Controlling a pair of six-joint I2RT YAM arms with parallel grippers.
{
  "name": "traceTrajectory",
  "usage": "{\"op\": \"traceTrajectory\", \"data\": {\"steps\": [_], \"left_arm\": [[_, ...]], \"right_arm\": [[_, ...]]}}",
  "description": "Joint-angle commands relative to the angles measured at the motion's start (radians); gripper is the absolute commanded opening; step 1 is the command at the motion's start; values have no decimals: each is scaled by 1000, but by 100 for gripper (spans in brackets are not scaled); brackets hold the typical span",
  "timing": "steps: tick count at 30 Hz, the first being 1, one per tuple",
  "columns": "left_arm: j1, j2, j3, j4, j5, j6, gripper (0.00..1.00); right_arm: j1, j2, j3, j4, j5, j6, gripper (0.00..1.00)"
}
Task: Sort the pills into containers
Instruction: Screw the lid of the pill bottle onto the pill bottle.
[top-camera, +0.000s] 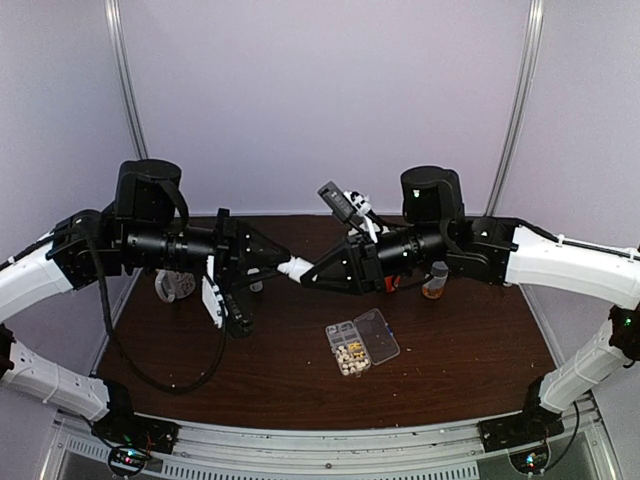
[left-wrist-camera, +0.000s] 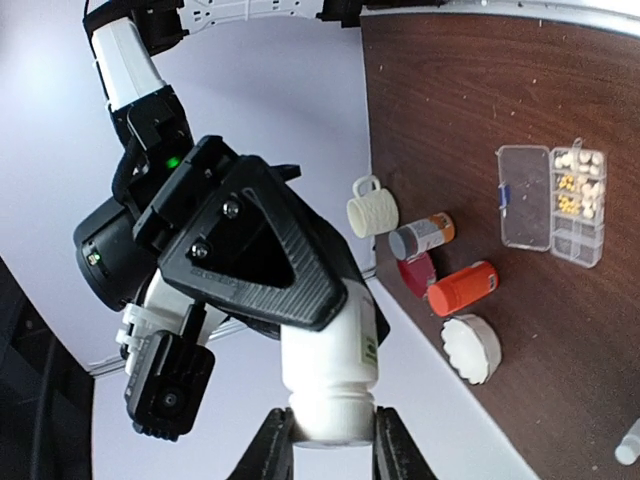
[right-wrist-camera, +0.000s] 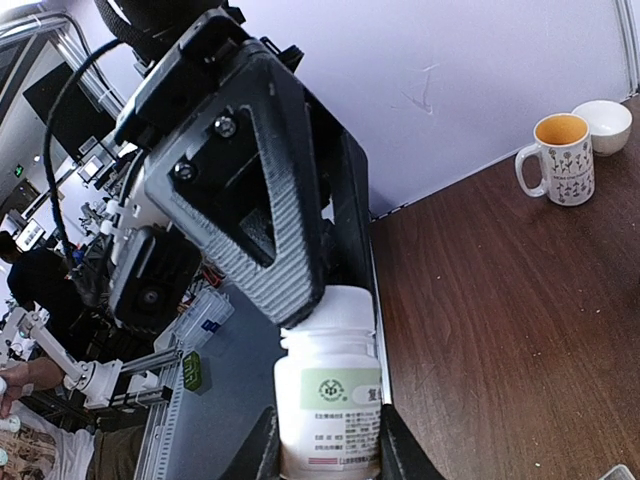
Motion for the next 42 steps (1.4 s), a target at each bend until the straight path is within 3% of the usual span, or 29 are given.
{"op": "traceTrajectory", "data": {"steps": [1,3,4,8,11,12,20,24,26,29,31,38,42], "left_arm": [[-21,10,-88,83,-75,219,0],[-20,-9,-122,124,-97,239,4],[-20,-20,-136,150,-108,236,11],[-19,-66,-159,256,-161,-26,49],[-5,-109,-168,250,-177,-169,95],[2,-123,-170,237,-171,-212,97],[56,-221,-185,320,-141,-764,97],[54,-234,-104,334,-231,-1293,98],[57,-187,13,203,-272,-1522,97],[58,-71,197,-52,-194,-1689,98],[61,-21,248,-132,-130,-1801,97],[94,-25,197,-45,181,-2073,94],[111,-17,212,-47,236,-2177,90]], "right_arm": [[0,-29,46,221,-18,15,0],[-7,-29,42,206,-10,13,0],[-10,-30,45,190,-7,10,0],[-16,-33,70,39,66,-90,0],[-16,-40,88,-76,140,-175,0],[-16,-48,87,-98,158,-201,0],[-18,-70,108,-200,270,-330,0],[-11,-112,71,-142,328,-423,0],[7,-140,29,-83,383,-489,0],[63,-183,-54,27,532,-611,0],[88,-199,-96,87,605,-672,0],[145,-179,-89,175,712,-801,0],[171,-153,-51,151,740,-847,0]]}}
